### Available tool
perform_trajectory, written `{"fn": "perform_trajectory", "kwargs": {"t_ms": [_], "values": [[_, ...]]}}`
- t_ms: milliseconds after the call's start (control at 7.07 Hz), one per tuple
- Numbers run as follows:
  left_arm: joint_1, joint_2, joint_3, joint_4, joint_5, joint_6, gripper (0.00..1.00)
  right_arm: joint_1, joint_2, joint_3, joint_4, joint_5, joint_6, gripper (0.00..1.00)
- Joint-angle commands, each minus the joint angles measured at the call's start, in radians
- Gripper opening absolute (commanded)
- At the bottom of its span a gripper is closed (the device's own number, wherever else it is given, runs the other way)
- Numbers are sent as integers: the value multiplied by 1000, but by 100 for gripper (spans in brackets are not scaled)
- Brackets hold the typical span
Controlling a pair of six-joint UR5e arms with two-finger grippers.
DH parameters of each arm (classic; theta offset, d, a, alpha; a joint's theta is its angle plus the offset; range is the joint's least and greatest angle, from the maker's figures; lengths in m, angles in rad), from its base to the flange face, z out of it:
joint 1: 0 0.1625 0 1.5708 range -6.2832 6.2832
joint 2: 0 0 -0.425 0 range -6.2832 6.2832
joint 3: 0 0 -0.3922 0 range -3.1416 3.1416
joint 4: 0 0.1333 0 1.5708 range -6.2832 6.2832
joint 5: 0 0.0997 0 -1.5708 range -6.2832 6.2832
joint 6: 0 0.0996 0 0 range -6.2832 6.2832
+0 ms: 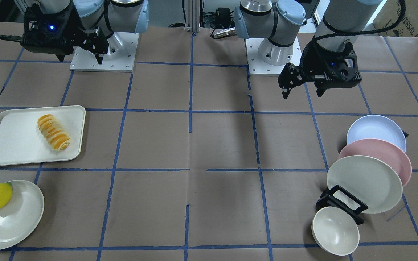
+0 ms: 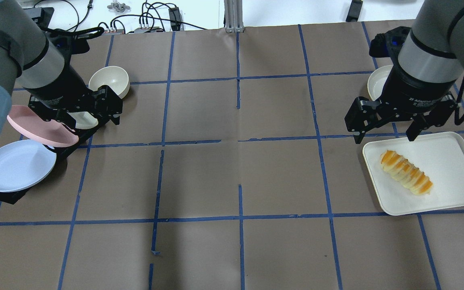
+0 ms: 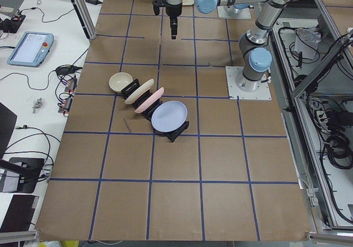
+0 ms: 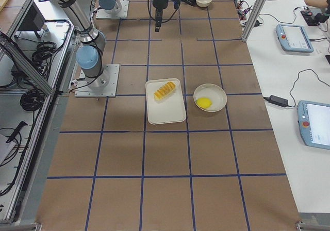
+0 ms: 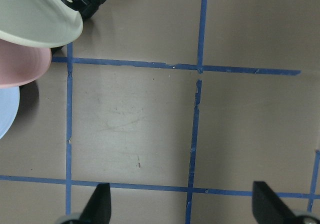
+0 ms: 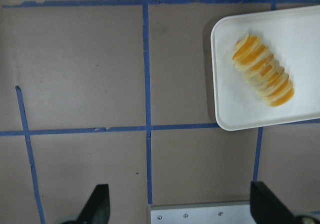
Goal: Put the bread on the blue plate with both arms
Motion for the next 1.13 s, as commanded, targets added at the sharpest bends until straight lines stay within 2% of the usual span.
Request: {"fn": "perform_trajectory", "kwargs": {"t_ms": [0, 141, 283, 424, 707, 848, 990], "values": [[4, 0, 0, 0, 0, 3, 100, 1, -9, 63, -124, -13, -1, 100], [11, 0, 1, 0, 1, 21, 100, 1, -10, 68, -131, -5, -1, 100], [37, 0, 1, 2, 7, 146, 100, 6, -13, 70, -189, -4, 0, 100], [159, 1, 3, 0, 14, 346, 100, 6, -12, 67, -185, -4, -3, 100], [495, -29, 6, -2, -5, 768, 100, -2, -15, 62, -171, -14, 8, 100], [563, -63, 9, 9, -9, 940, 100, -14, -10, 92, -189, -25, -18, 92], [634, -109, 12, 102, -11, 1084, 100, -40, -15, 193, -276, -122, -97, 90]]}}
